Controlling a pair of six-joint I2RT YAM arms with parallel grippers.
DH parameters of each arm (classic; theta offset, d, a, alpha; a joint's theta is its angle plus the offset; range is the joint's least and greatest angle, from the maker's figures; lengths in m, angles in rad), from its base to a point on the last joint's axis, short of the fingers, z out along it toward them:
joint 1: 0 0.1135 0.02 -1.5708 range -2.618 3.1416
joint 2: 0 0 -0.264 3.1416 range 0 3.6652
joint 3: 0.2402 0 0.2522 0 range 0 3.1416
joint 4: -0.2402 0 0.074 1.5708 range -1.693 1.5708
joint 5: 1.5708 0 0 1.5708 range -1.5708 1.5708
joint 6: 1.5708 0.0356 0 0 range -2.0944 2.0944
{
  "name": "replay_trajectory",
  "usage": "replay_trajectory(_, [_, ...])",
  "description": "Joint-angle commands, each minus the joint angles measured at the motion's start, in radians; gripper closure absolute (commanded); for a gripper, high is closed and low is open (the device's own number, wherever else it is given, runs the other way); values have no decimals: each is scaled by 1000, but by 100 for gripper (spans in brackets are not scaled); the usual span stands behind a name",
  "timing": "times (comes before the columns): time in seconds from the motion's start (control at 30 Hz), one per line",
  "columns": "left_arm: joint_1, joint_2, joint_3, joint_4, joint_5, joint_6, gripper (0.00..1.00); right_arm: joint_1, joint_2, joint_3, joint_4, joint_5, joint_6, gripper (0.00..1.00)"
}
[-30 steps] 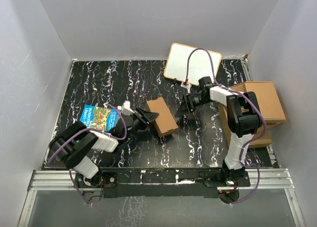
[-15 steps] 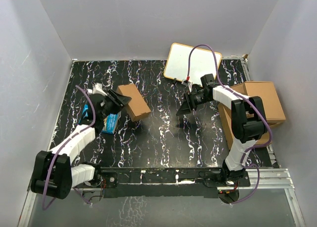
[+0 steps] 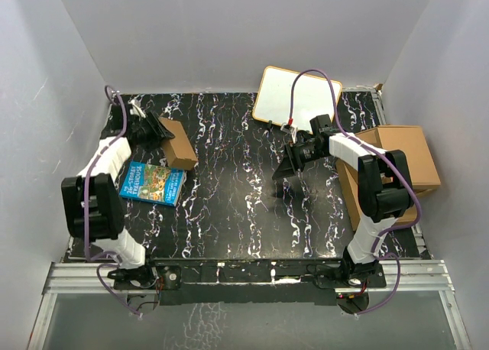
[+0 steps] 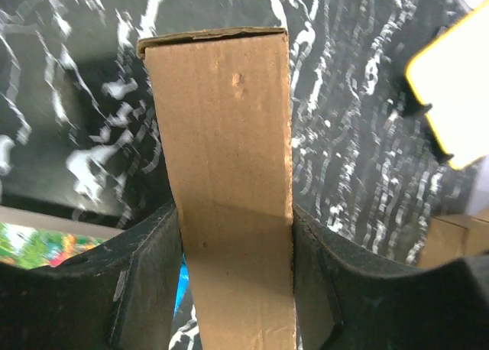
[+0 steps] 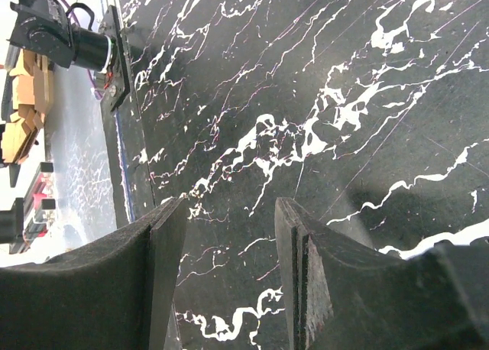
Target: Fold the paper box
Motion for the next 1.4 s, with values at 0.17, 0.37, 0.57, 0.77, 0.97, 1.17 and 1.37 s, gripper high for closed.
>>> replay_trajectory(0.17, [9, 293, 549, -400, -343, 334, 77, -2, -26, 3, 25, -7, -28, 46])
replay_trajectory(0.37, [-8, 450, 813, -529, -526, 423, 78, -3, -18, 4, 27, -7, -31, 46])
replay_trajectory(0.57, [-114, 533, 943, -538, -792, 543, 80, -2, -6, 6, 21, -5, -36, 47])
replay_trajectory(0.77, [-207, 609, 954, -491, -991, 666, 80, -2, -3, 6, 21, 0, -39, 47])
replay_trajectory(0.97, [-247, 663, 936, -452, -1058, 745, 79, -3, 6, 7, 17, 0, -42, 47])
replay_trajectory(1.17, [-272, 698, 918, -428, -1063, 796, 77, -3, 11, 7, 15, 2, -45, 47])
replay_trajectory(1.37, [-278, 707, 901, -436, -996, 801, 58, -4, 13, 7, 14, 0, -47, 47])
